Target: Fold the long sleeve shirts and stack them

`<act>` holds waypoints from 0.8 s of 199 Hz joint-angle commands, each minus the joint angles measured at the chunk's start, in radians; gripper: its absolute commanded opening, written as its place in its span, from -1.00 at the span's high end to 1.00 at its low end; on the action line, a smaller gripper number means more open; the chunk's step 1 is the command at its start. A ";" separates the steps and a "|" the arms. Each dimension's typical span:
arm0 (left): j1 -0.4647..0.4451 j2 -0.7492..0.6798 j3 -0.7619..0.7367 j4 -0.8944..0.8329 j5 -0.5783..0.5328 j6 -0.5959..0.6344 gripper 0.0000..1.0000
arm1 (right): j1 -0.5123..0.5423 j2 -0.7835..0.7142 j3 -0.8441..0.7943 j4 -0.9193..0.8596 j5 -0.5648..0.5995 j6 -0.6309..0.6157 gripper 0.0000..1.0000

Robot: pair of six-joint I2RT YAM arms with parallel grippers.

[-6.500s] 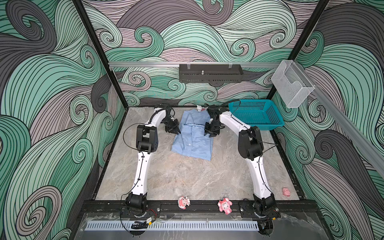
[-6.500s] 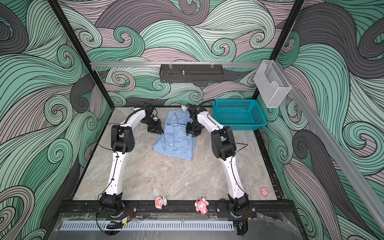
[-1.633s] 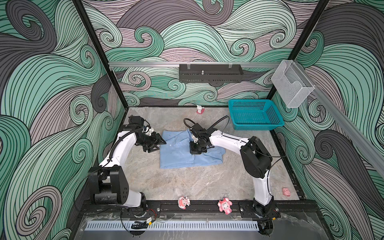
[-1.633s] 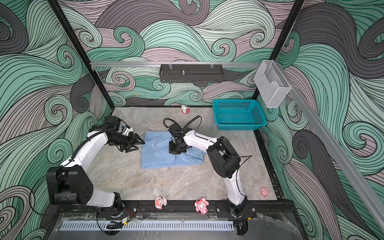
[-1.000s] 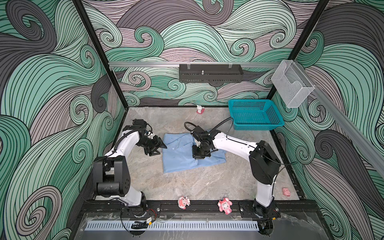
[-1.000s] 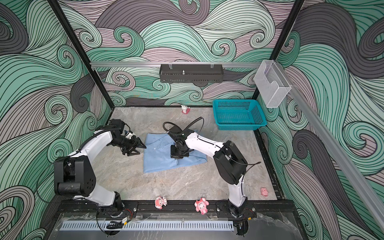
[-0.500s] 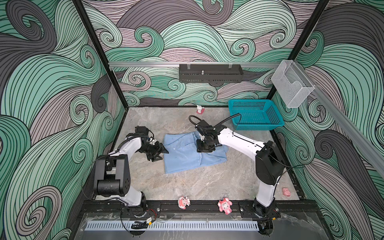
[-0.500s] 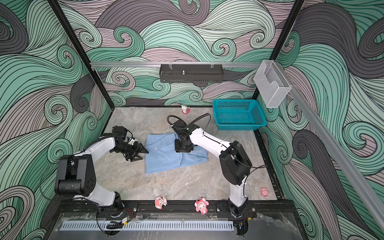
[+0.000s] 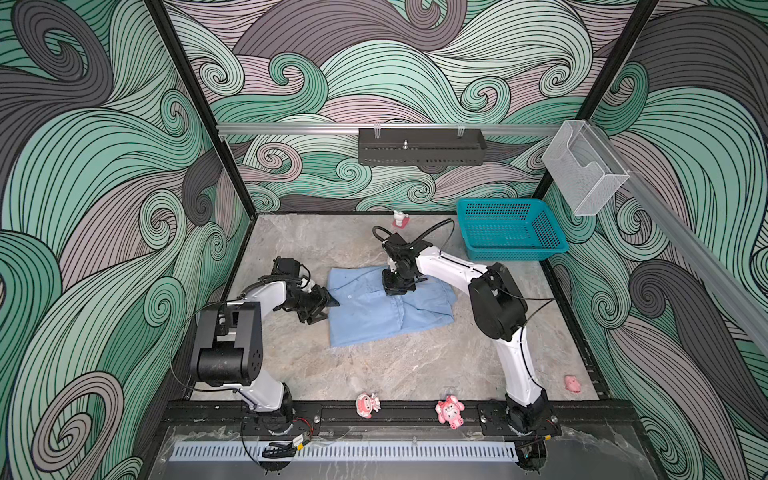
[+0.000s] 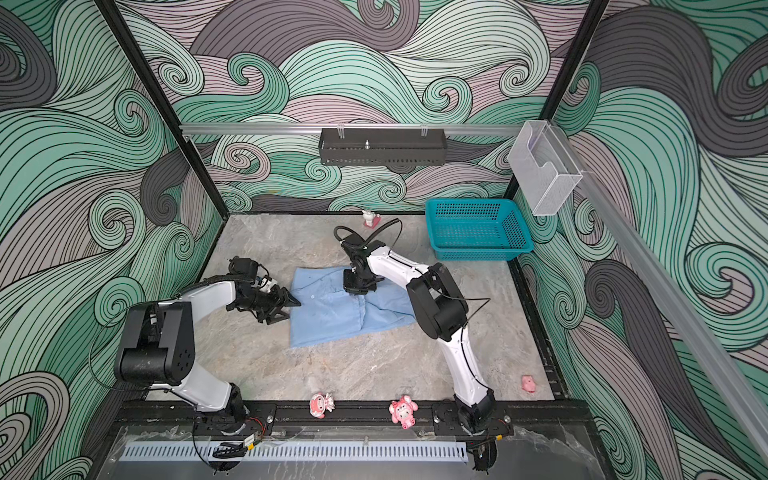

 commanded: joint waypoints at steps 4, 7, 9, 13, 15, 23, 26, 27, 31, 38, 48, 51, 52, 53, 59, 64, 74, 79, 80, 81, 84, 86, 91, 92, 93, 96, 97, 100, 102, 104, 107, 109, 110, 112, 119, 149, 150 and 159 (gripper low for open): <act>-0.006 0.039 0.037 0.005 -0.053 -0.001 -0.24 | -0.022 -0.011 -0.043 -0.009 -0.016 -0.012 0.67; -0.006 0.044 0.044 -0.003 -0.065 0.003 -0.24 | -0.024 -0.011 -0.049 -0.008 -0.012 -0.011 0.67; -0.006 0.048 0.048 -0.012 -0.073 0.006 -0.24 | -0.023 -0.012 -0.054 -0.008 -0.010 -0.011 0.67; -0.006 0.056 0.059 -0.030 -0.093 0.011 -0.24 | -0.024 -0.014 -0.063 -0.008 -0.005 -0.014 0.67; -0.006 0.061 0.066 -0.037 -0.101 0.015 -0.24 | -0.024 -0.014 -0.067 -0.007 -0.004 -0.013 0.67; -0.006 0.073 0.082 -0.055 -0.120 0.025 -0.24 | -0.025 -0.019 -0.083 -0.009 0.001 -0.013 0.67; -0.006 0.079 0.086 -0.056 -0.124 0.026 -0.24 | -0.024 -0.019 -0.087 -0.007 0.001 -0.013 0.67; -0.006 0.080 0.088 -0.056 -0.124 0.027 -0.24 | -0.025 -0.020 -0.089 -0.007 0.001 -0.013 0.68; -0.006 0.087 0.092 -0.055 -0.126 0.027 -0.24 | -0.026 -0.020 -0.095 -0.005 0.001 -0.015 0.68; -0.006 0.095 0.095 -0.045 -0.129 0.024 -0.23 | -0.028 -0.020 -0.102 -0.006 -0.002 -0.016 0.68; -0.008 0.103 0.095 -0.018 -0.121 0.020 -0.22 | -0.029 -0.021 -0.109 -0.006 -0.004 -0.019 0.68; -0.010 0.105 0.094 -0.007 -0.116 0.018 -0.22 | -0.029 -0.020 -0.113 -0.006 -0.004 -0.022 0.68; -0.011 0.105 0.094 -0.003 -0.114 0.018 -0.22 | -0.029 -0.020 -0.114 -0.006 -0.004 -0.022 0.68; -0.011 0.105 0.093 0.000 -0.114 0.018 -0.22 | -0.030 -0.021 -0.115 -0.005 -0.004 -0.022 0.68; -0.017 0.109 0.092 0.018 -0.108 0.017 -0.21 | -0.032 -0.022 -0.121 -0.002 -0.006 -0.023 0.68; -0.026 0.113 0.094 0.032 -0.104 0.019 -0.21 | -0.033 -0.023 -0.126 0.003 -0.008 -0.023 0.68; -0.045 0.122 0.096 0.048 -0.101 0.022 -0.19 | -0.036 -0.025 -0.134 0.005 -0.016 -0.025 0.68; -0.055 0.128 0.096 0.056 -0.099 0.026 -0.18 | -0.039 -0.027 -0.137 0.006 -0.020 -0.028 0.68; -0.057 0.129 0.096 0.057 -0.098 0.026 -0.18 | -0.039 -0.027 -0.138 0.007 -0.020 -0.028 0.68; -0.059 0.131 0.096 0.058 -0.098 0.027 -0.18 | -0.039 -0.027 -0.138 0.007 -0.020 -0.029 0.68; -0.065 0.135 0.096 0.061 -0.095 0.027 -0.17 | -0.041 -0.028 -0.139 0.008 -0.022 -0.029 0.68; -0.068 0.138 0.096 0.063 -0.095 0.028 -0.16 | -0.041 -0.028 -0.139 0.008 -0.022 -0.030 0.68; -0.076 0.147 0.096 0.064 -0.095 0.029 -0.15 | -0.043 -0.030 -0.141 0.007 -0.022 -0.033 0.68; -0.078 0.148 0.095 0.064 -0.095 0.029 -0.14 | -0.044 -0.032 -0.141 0.007 -0.023 -0.033 0.68; -0.079 0.149 0.095 0.064 -0.096 0.029 -0.14 | -0.044 -0.032 -0.141 0.007 -0.023 -0.033 0.68; -0.082 0.155 0.094 0.063 -0.098 0.030 -0.13 | -0.045 -0.033 -0.142 0.007 -0.024 -0.035 0.68; -0.083 0.158 0.094 0.061 -0.099 0.030 -0.13 | -0.045 -0.034 -0.142 0.007 -0.024 -0.035 0.68; -0.085 0.165 0.093 0.060 -0.102 0.029 -0.11 | -0.047 -0.034 -0.142 0.006 -0.024 -0.036 0.68; -0.086 0.169 0.092 0.058 -0.103 0.029 -0.10 | -0.047 -0.034 -0.142 0.007 -0.026 -0.037 0.68; -0.086 0.173 0.091 0.060 -0.104 0.028 -0.09 | -0.048 -0.037 -0.143 0.007 -0.026 -0.037 0.68; -0.086 0.182 0.087 0.061 -0.102 0.026 -0.07 | -0.049 -0.039 -0.143 0.008 -0.028 -0.038 0.68; -0.086 0.185 0.086 0.062 -0.102 0.025 -0.05 | -0.050 -0.040 -0.143 0.007 -0.029 -0.039 0.68; -0.086 0.187 0.085 0.063 -0.102 0.024 -0.04 | -0.051 -0.040 -0.143 0.007 -0.030 -0.039 0.68; -0.086 0.192 0.082 0.062 -0.103 0.023 -0.03 | -0.051 -0.040 -0.143 0.007 -0.030 -0.040 0.68; -0.086 0.209 0.077 0.063 -0.109 0.021 0.01 | -0.053 -0.045 -0.145 0.008 -0.030 -0.041 0.68; -0.086 0.268 0.063 0.043 -0.147 0.021 0.13 | -0.054 -0.053 -0.143 0.007 -0.048 -0.044 0.68; -0.086 0.269 0.062 0.044 -0.148 0.021 0.13 | -0.054 -0.053 -0.143 0.007 -0.048 -0.043 0.68; -0.086 0.276 0.058 0.053 -0.153 0.020 0.21 | -0.053 -0.053 -0.145 0.009 -0.057 -0.042 0.68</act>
